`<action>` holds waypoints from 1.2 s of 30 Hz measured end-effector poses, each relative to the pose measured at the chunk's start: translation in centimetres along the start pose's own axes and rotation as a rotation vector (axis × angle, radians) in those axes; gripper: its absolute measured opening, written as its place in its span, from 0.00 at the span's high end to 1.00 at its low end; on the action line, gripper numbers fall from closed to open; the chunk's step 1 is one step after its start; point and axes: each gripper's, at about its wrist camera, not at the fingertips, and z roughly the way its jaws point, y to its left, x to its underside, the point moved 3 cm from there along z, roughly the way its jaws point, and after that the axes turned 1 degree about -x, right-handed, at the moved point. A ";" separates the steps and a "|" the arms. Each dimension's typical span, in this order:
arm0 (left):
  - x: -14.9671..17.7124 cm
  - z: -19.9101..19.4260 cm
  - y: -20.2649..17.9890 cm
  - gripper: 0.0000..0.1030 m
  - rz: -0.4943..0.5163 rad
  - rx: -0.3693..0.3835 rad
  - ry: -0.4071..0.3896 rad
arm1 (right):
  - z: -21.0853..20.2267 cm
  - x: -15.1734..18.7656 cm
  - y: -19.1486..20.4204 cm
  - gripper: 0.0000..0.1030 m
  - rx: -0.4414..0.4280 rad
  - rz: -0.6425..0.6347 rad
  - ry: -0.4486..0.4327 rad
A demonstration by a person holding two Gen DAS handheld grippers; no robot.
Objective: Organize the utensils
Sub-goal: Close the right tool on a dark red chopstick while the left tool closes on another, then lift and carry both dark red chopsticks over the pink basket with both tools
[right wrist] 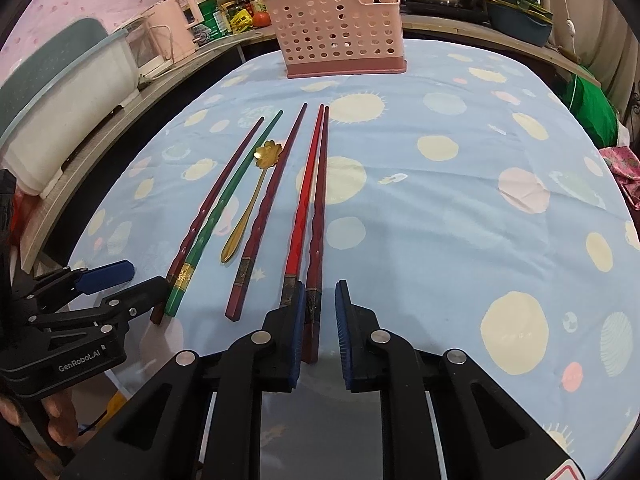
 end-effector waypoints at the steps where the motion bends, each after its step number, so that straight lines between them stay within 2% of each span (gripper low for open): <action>1: 0.0 0.0 0.0 0.46 -0.003 -0.001 -0.001 | 0.2 0.1 0.1 0.92 0.006 -0.002 0.010; 3: 0.0 0.1 0.0 0.46 0.000 -0.006 -0.001 | 0.2 0.2 0.2 0.92 0.017 -0.013 0.001; 5: 0.1 0.2 0.0 0.52 0.007 -0.024 -0.004 | 0.2 0.3 0.3 0.93 0.020 -0.014 0.000; 9: 0.1 0.2 0.2 0.54 0.007 -0.028 -0.008 | 0.2 0.2 0.2 0.93 0.015 -0.009 -0.002; 12: 0.0 0.2 0.4 0.63 0.006 -0.038 -0.015 | 0.2 0.2 0.1 0.93 0.014 -0.008 -0.002; 17: -0.1 0.2 0.9 0.88 -0.011 -0.037 -0.018 | 0.2 0.2 0.0 0.93 0.012 -0.005 -0.002; 18: -0.2 0.2 1.0 0.90 -0.014 -0.035 -0.018 | 0.2 0.2 0.0 0.93 0.011 -0.005 -0.003; 28: -0.5 0.1 1.4 0.93 -0.040 -0.003 -0.011 | -0.3 -0.3 -0.3 0.93 0.008 0.017 -0.020; 36: -1.9 -1.6 2.0 0.93 -0.073 0.015 -0.046 | -2.2 -2.1 -1.0 0.93 0.001 0.044 -0.081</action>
